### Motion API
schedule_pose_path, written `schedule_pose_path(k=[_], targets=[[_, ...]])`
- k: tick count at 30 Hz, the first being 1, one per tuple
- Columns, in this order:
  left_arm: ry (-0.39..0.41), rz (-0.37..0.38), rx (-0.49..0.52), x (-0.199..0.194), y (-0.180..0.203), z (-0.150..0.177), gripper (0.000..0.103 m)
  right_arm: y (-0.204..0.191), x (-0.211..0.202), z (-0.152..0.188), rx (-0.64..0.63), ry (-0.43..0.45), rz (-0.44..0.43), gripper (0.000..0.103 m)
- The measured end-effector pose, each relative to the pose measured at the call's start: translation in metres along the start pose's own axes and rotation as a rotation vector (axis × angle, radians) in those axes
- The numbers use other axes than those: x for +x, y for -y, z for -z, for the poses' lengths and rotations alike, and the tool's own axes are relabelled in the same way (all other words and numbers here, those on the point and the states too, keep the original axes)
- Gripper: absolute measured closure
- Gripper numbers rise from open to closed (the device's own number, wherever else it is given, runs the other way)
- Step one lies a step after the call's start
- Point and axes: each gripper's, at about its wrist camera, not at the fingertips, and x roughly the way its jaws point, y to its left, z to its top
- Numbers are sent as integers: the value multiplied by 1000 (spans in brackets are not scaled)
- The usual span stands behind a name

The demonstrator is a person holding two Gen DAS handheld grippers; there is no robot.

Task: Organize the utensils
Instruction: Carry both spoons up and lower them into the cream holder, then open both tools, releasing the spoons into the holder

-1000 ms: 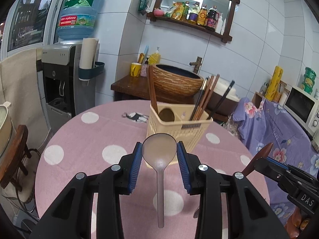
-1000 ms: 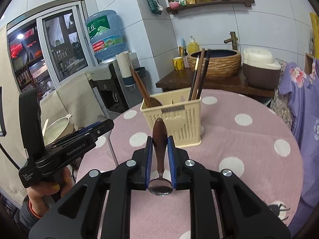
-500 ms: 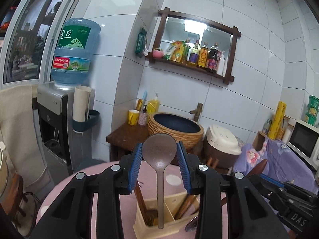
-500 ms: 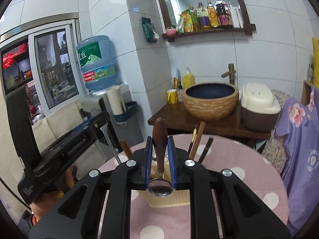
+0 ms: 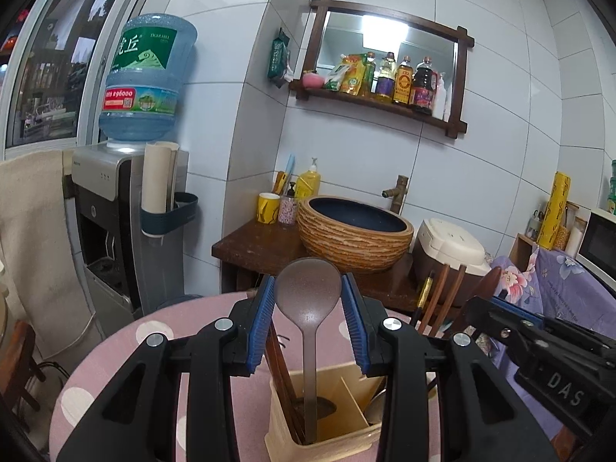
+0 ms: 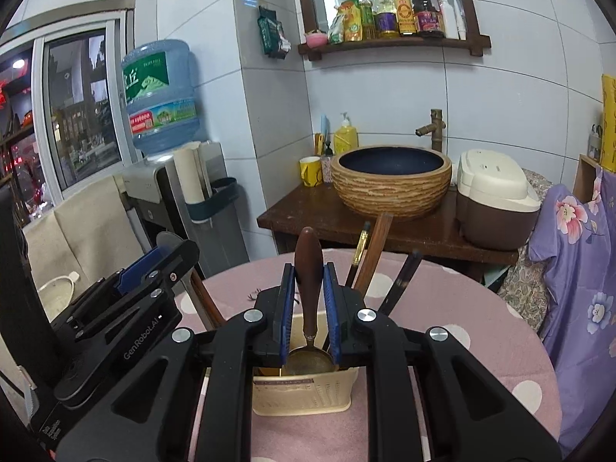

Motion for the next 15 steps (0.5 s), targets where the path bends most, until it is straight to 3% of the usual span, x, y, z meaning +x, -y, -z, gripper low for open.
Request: schedule_pose_path(k=[10,15], targets=[[-74,7,17,10,-2,40,67,-3,17,33,-38,-48,18,87],[-106,5,21,15,-5,54,67,-6,16,40,-65,-30,23,87]])
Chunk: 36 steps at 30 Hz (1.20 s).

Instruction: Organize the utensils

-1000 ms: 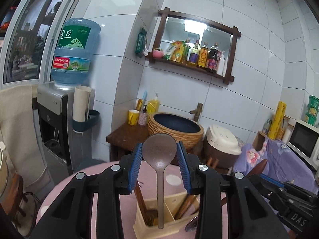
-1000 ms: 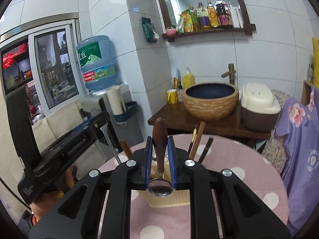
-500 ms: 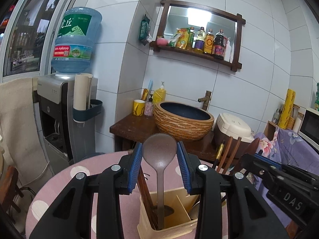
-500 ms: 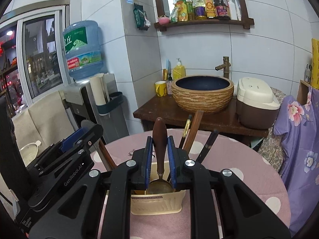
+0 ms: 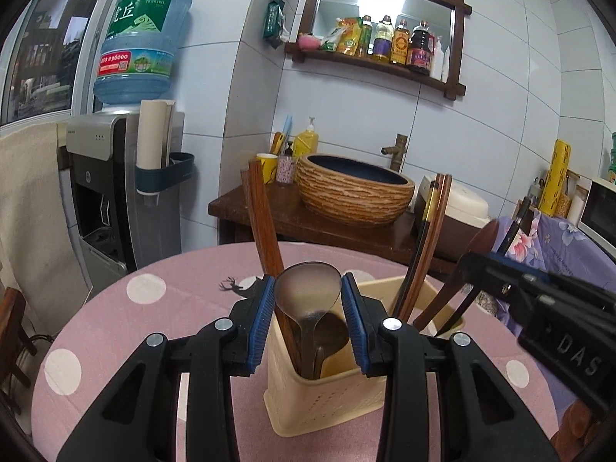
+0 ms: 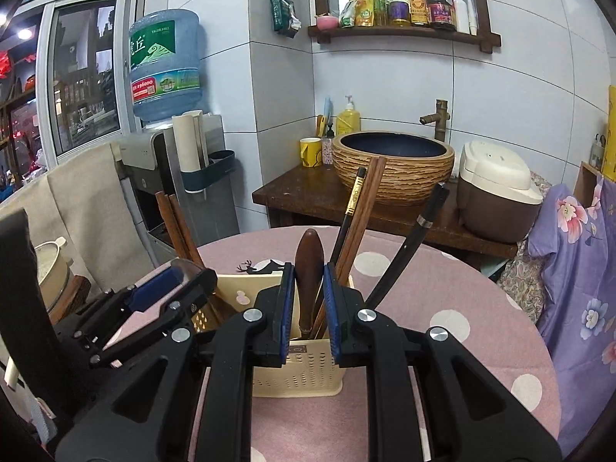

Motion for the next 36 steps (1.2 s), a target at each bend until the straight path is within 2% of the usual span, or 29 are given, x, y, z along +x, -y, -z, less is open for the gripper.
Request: schedule_pose_path(k=[10,14,18,21,23,24,26,28,29,35,36], targets=[[5,13,34,-10,0,11,65,6,-5,3,11,23,-5,84],[13,14,69,-18,1,15,50,5,-13,5,4,43,8,69],[42,9,96,-34,-1,20,37,6,-25,5,-10,69,15,68],[53,5,97,-47,-7,26,27,9,-38,7,-1,97,20,59],[63,9,89,-57,-11,31,21,11,-49,10,6,112,46,48],[70,8,89,-62,-13,33,16,13,-53,12,13,117,58,46],[85,-1,93,-74,-16,41,11,19,-61,20,43,115,72,35],[88,0,100,-86,-18,49,6,24,-69,29,67,102,81,29],[88,-1,106,-92,-19,53,5,26,-75,37,73,94,94,22],[113,-29,147,-139,-26,89,5,20,-123,98,17,141,134,6],[114,-34,149,-146,-27,96,5,15,-131,110,-2,152,139,6]])
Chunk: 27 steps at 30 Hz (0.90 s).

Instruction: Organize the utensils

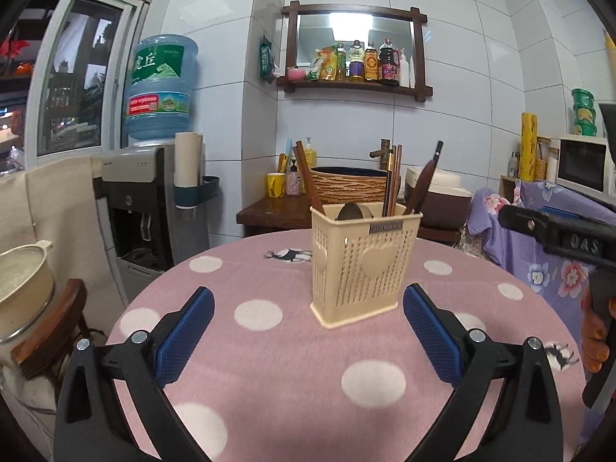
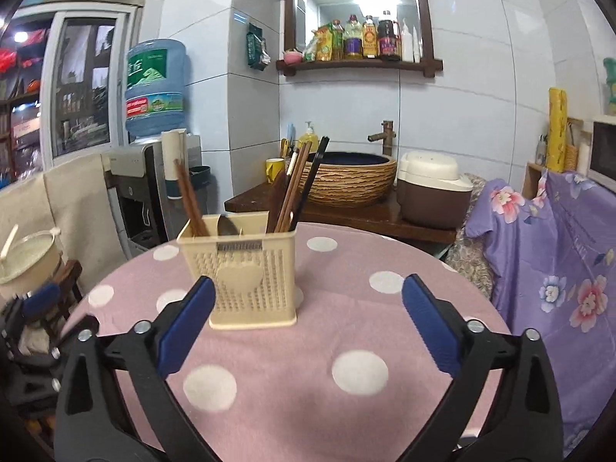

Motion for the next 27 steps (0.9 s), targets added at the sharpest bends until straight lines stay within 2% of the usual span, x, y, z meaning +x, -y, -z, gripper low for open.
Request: schedule_pose_path(k=[6,10,15,18,21,24,27], targets=[[-18,-32,-36,-49,1,35,5,-23,-67,66,-93,78,11,6],[-8,-87,-19,-86,7,58,5,-28,-106,103,-55,87,-17,6],[-31,-105,-95,-126,8,94,5,-27,-151,147,6,92,29,6],[-51,-107,-101,-144,12,112,5,-26,-170,168,35,81,60,6],[-31,-104,-84,-160,19,125,5,-29,-187,186,25,96,84,6],[-13,-89,-52,-172,24,133,5,-33,-198,198,18,74,57,6],[14,-99,-60,-181,24,134,5,-35,-209,205,20,82,34,6]])
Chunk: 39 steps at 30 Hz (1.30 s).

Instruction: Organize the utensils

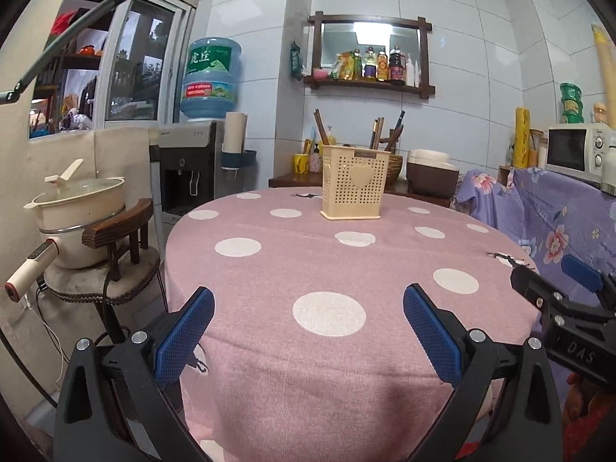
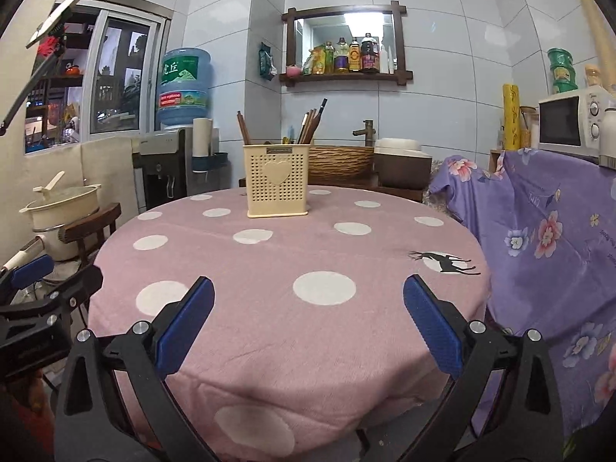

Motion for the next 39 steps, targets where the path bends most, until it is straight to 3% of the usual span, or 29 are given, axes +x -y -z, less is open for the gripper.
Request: schedule_pose_path(k=[16,39], targets=[[1,-29,-35,-9,-6,5,5,8,-15,0,43,28,-3,6],[-45,-63,-94,-7,-16,10,5,10,-5,6,50,-18,-19,6]])
